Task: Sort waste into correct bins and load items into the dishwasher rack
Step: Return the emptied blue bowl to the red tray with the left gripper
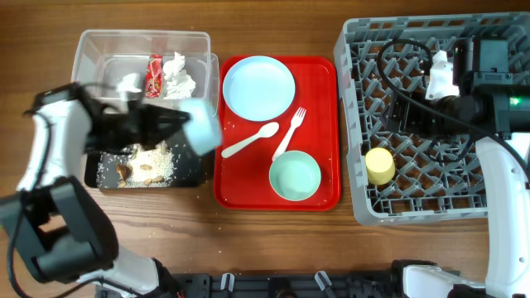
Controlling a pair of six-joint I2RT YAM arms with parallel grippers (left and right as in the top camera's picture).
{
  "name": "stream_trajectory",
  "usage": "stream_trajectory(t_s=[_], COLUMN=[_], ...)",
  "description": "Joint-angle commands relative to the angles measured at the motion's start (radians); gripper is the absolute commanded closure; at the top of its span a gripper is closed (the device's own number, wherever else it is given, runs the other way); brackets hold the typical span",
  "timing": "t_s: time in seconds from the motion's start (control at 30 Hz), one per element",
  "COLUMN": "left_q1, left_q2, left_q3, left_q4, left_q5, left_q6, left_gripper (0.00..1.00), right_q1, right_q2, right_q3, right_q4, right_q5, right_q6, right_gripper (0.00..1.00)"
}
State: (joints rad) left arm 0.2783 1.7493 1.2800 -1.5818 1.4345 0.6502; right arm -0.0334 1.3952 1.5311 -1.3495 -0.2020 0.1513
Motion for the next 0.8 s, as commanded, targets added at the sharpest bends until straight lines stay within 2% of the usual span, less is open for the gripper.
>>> stream_trajectory(t_s=[0.0, 0.1, 0.17, 0.27, 0.33, 0.43, 0.5, 0.53, 0.63, 0.77], left_q1=[-0.172, -0.286, -0.349, -0.423, -0.458, -0.505, -0.535, -0.563, -0.636, -0.745], left_q2=[-0.018, -0.016, -0.016, -0.016, -0.016, -0.016, -0.016, -0.016, -0.015, -0.015], left_q3=[-0.001, -0.001, -0.001, -0.001, -0.001, -0.001, -0.001, -0.001, -0.001, -0.001], left_q4=[0.074, 0.206, 0.356, 0.575, 0.662, 0.777, 0.800, 0.800, 0.791, 0.790], left_q5=[0.019, -0.006, -0.092, -0.341, -0.451, -0.584, -0.742, -0.877, -1.067, -1.239], left_q6=[0.014, -0.103, -0.285, -0.617, -0.732, -0.821, -0.864, -0.885, -0.898, -0.899], left_gripper=[0.96, 0.96, 0.96, 0.96, 0.96, 0.96, 0.96, 0.96, 0.96, 0.96], right_q1=[0.004, 0.004, 0.004, 0.004, 0.004, 0.004, 0.004, 0.004, 0.004, 0.004], right_q2=[0.008, 0.008, 0.008, 0.008, 0.008, 0.008, 0.008, 0.008, 0.008, 0.008], right_q3=[-0.006, -0.006, -0.006, -0.006, -0.006, -0.006, -0.006, -0.006, -0.006, -0.006], right_q4=[0.002, 0.002, 0.002, 0.002, 0.001, -0.001, 0.000, 0.000, 0.000, 0.002], right_q5=[-0.007, -0.007, -0.007, -0.006, -0.007, -0.007, -0.006, -0.006, -0.006, -0.007], right_q6=[-0.020, -0.019, -0.020, -0.020, -0.020, -0.020, -0.020, -0.020, -0.020, -0.018], right_gripper=[0.15, 0.15, 0.15, 0.15, 0.15, 0.15, 0.15, 0.15, 0.15, 0.15])
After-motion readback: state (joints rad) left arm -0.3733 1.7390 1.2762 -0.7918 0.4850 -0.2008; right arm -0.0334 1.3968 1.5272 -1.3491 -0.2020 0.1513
